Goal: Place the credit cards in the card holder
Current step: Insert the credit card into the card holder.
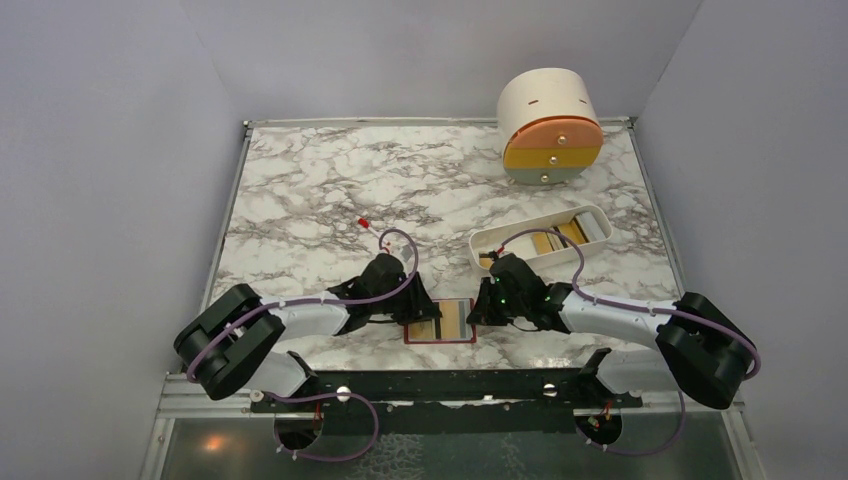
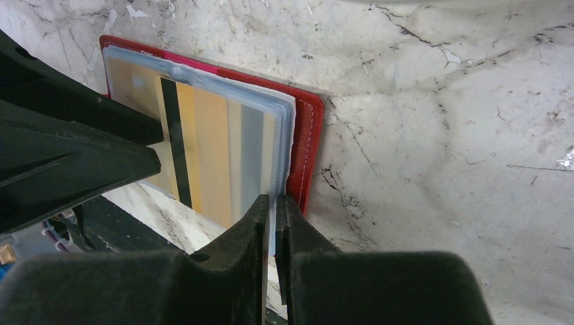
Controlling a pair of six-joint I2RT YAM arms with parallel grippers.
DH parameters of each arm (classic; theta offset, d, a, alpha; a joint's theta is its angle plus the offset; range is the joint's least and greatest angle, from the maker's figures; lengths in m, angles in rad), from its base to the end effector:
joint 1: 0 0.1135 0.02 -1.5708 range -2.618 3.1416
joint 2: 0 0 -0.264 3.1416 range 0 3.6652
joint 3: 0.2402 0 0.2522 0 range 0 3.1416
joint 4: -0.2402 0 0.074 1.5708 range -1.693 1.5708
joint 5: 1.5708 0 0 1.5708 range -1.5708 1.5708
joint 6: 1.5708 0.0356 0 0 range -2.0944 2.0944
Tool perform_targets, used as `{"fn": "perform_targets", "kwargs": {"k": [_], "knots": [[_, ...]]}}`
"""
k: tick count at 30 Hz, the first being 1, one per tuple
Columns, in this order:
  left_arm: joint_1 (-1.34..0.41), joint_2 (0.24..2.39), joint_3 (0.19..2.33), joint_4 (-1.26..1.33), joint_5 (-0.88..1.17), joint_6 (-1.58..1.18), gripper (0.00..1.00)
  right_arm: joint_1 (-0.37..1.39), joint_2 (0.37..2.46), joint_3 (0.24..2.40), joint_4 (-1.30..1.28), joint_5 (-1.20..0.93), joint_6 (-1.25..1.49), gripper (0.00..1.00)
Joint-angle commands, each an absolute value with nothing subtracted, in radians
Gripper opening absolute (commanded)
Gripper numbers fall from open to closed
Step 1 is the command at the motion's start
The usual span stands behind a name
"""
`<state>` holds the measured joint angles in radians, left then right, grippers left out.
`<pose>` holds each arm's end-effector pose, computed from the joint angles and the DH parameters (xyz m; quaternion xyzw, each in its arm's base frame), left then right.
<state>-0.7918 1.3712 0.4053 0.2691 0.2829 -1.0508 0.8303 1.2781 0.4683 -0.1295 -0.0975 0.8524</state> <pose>0.1610 -0.1773 0.1355 -0.0567 0.8972 -0.4109 0.1517 0.1464 0.1653 0.1419 -0.0046 0.9495 0.2621 0.1722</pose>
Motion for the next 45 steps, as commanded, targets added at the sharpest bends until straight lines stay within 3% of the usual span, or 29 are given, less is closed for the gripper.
{"fn": "perform_targets", "kwargs": {"k": [1,17,28,34,36,38,45], "knots": [[-0.81,1.401,0.43,0.268,0.301,-1.044,0.36,0.839,1.284,0.457,-0.177,-0.077,0.843,0.08],[-0.87,1.417,0.48,0.275,0.299,-1.084,0.36,0.839,1.305,0.451,-0.139,-0.086,0.868,0.08],[-0.893,1.44,0.508,0.233,0.26,-1.083,0.36,0.841,1.271,0.46,-0.106,-0.1,0.931,0.14],[-0.892,1.388,0.576,0.047,0.18,-1.001,0.47,0.841,1.169,0.469,-0.208,-0.043,0.915,0.3],[-0.89,1.358,0.601,-0.017,0.147,-0.977,0.51,0.841,1.13,0.459,-0.219,-0.035,0.91,0.38],[-0.884,1.331,0.624,-0.094,0.115,-0.95,0.54,0.841,1.1,0.448,-0.217,-0.034,0.905,0.53],[-0.862,1.25,0.679,-0.331,-0.02,-0.857,0.61,0.841,1.124,0.438,-0.175,-0.048,0.901,0.56]]}}
